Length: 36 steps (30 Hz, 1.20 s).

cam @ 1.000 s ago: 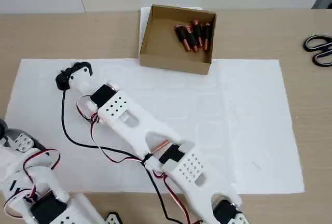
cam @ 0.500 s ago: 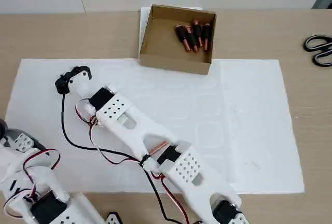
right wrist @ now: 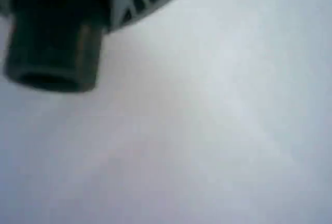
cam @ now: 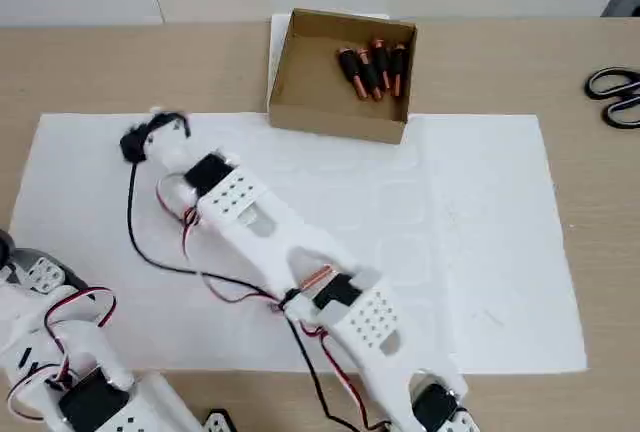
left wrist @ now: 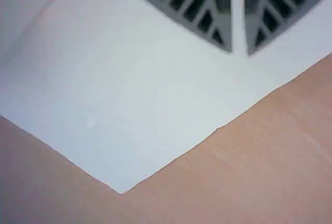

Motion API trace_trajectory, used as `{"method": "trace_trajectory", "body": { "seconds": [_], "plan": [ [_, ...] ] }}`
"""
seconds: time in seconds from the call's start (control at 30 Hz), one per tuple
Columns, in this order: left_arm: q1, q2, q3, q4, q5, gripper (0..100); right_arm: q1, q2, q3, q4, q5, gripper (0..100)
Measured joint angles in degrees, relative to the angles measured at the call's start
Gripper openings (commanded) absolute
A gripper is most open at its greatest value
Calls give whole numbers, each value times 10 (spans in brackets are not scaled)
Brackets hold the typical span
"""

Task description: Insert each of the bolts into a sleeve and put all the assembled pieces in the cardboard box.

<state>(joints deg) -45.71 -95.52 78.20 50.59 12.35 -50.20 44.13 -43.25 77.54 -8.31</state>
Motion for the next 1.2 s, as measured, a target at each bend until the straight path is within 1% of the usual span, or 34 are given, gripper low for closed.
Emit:
{"method": "trace_trajectory", "body": {
  "seconds": [0.23,0.33,0.43,0.63,0.8,0.97,1.07,1.2],
  "plan": [
    [0,0,0,0,0,6,49,-113,0,66,0,6],
    [16,0,0,0,0,6,63,-141,0,99,0,6],
    [50,0,0,0,0,6,71,-163,0,128,0,6],
    [143,0,-3,0,0,6,76,-223,0,179,0,5],
    [211,0,-8,0,0,6,76,-259,0,197,0,5],
    [257,0,-8,-9,0,6,86,-286,18,202,0,5],
    [282,0,-8,-45,1,6,113,-304,54,202,0,5],
    [331,0,-8,-87,1,6,179,-315,65,202,0,6]
  ]
}}
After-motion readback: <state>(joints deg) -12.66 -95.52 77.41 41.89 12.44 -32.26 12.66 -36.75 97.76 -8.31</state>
